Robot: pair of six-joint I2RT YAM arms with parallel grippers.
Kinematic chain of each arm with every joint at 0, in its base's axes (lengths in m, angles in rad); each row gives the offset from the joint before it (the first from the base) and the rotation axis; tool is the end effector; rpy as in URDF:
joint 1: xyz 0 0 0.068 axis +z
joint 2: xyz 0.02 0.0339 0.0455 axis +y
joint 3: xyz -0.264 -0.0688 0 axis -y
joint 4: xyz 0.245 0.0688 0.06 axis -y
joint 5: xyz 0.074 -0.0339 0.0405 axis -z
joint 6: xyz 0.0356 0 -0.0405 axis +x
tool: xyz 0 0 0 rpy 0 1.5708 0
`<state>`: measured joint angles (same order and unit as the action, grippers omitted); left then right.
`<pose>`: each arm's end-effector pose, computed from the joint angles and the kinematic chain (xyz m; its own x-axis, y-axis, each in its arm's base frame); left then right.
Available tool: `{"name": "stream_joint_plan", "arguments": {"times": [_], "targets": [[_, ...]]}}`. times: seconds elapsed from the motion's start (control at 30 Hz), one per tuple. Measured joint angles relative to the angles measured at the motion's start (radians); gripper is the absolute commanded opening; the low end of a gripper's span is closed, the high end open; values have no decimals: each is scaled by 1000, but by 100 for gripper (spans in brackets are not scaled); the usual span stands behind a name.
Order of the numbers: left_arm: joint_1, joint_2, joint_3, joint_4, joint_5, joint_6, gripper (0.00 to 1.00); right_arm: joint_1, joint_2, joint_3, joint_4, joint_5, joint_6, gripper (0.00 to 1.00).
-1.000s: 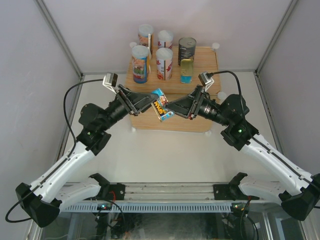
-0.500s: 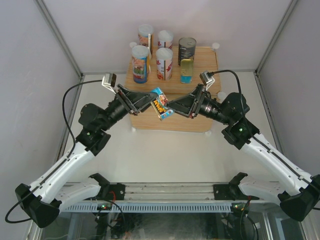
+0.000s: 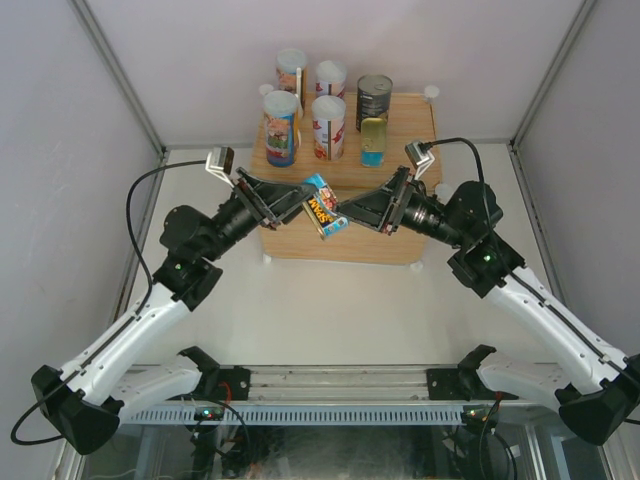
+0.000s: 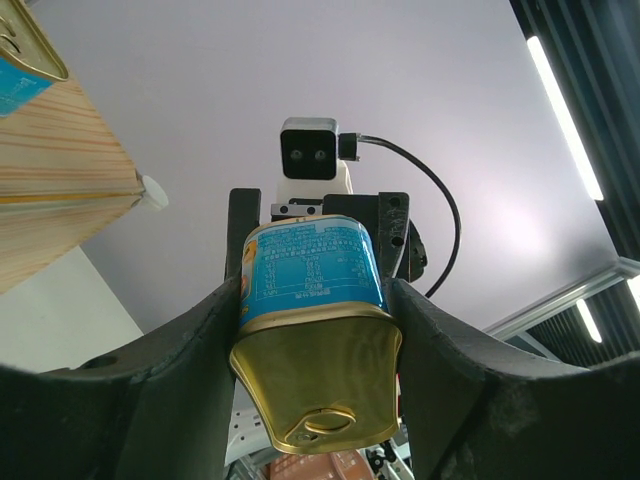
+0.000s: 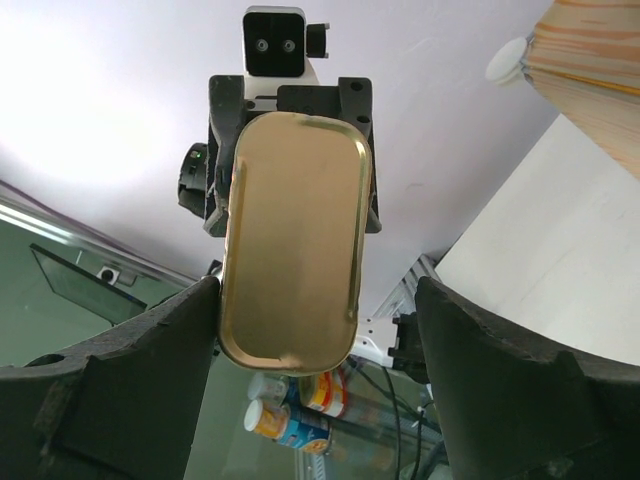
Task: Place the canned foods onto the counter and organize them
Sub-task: Place the canned food on the counter.
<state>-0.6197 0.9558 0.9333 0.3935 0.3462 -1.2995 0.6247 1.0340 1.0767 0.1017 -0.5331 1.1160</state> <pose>0.1673 -0.1342 0.4226 -0.6953 -0.6172 -0.3683 0.4997 -0.0469 -0.8649 0.1766 0.1496 0.4258 -0.7677 0.4003 -0.5004 -0.5053 0.1021 0.8569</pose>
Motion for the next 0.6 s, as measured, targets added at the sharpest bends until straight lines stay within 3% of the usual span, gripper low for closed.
{"name": "stream_joint_plan", "arguments": {"times": [0.6], "targets": [[0, 2, 0, -51, -4, 3, 0, -16, -83, 71, -174, 23, -148, 82]]}}
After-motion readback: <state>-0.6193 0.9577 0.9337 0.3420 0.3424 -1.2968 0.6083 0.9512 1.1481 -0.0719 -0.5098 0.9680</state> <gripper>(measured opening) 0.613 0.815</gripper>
